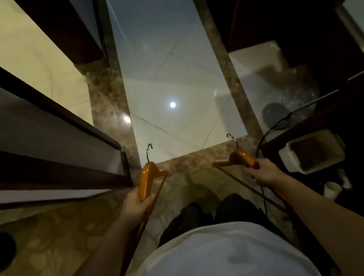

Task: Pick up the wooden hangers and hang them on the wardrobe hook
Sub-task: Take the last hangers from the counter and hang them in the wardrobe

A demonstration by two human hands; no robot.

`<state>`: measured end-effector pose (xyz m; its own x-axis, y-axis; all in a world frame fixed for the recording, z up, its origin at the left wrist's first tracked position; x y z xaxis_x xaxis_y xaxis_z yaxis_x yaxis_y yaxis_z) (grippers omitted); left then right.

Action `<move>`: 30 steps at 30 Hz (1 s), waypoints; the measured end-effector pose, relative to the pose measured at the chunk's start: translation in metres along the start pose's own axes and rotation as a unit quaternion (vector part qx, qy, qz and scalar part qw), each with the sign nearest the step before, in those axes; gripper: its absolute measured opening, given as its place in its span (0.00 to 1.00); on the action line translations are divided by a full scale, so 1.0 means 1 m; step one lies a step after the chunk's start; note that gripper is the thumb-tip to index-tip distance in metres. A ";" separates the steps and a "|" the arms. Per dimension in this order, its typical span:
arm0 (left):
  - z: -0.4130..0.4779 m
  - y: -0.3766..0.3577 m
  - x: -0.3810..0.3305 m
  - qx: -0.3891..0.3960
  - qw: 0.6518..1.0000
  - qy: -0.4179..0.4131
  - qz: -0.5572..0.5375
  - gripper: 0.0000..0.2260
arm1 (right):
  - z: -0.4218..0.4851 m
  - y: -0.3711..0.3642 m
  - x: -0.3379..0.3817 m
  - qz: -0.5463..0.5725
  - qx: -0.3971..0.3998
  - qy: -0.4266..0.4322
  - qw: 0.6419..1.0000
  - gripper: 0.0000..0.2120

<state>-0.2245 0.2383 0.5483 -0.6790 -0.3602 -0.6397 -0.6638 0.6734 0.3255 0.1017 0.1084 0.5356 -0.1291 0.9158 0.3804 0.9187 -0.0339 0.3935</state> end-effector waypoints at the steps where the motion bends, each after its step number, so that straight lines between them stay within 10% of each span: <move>1: 0.004 0.003 0.008 -0.005 1.000 0.017 0.009 0.01 | 0.005 0.003 -0.009 -0.011 -0.011 -0.018 1.000 0.10; 15: 0.097 -0.005 -0.039 0.000 0.987 0.141 0.083 0.12 | 0.088 0.097 -0.044 0.010 -0.013 -0.198 0.980 0.16; 30: 0.222 0.073 -0.147 -0.101 0.976 0.189 0.033 0.09 | 0.238 0.178 0.308 -0.071 0.031 0.026 0.997 0.13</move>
<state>-0.1037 0.4834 0.5115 -0.7639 -0.5592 -0.3221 -0.6373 0.5755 0.5124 0.3147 0.4791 0.5237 -0.2768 0.8876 0.3683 0.9108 0.1200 0.3951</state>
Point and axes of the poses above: each hand's wrist, its own z-axis towards the middle knuckle, its own y-axis out of the back of the hand, x = y × z, the point moved 9 cm from there along z, towards the middle knuckle, and after that the axes turned 5 degrees about -y, right-handed, at the moved point
